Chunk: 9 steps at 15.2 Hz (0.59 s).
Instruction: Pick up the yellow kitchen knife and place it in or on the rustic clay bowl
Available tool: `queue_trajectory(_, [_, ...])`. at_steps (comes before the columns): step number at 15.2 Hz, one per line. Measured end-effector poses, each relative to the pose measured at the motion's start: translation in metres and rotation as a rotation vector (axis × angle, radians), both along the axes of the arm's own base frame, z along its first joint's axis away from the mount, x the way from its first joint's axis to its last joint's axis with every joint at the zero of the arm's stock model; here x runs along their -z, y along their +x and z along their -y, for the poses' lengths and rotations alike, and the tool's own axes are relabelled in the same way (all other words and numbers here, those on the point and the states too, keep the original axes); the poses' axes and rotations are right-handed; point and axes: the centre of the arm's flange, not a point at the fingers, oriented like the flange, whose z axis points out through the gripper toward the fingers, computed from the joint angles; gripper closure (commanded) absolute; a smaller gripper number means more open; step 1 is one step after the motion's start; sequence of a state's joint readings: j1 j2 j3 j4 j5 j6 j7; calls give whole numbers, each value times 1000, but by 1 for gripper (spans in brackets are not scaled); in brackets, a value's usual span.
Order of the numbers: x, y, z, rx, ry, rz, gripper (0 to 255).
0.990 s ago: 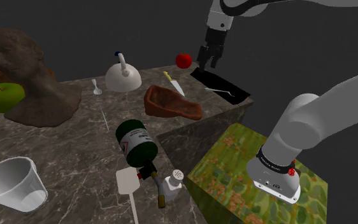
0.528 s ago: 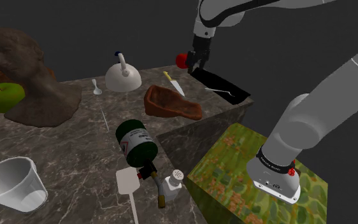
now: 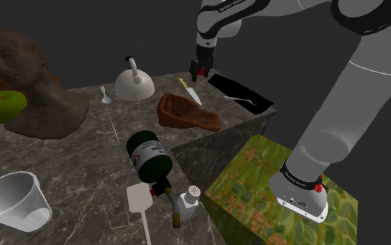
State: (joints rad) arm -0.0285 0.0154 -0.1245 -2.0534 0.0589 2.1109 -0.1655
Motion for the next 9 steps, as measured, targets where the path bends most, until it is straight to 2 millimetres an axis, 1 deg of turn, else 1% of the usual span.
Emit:
queue_trajectory(1, [4, 8, 2, -2, -2, 1, 0])
queue_trajectory(4, [17, 42, 18, -9, -8, 6, 0])
queue_trajectory(8, [47, 92, 29, -19, -16, 12, 0])
queue_trajectory(9, [51, 99, 33, -21, -18, 12, 0])
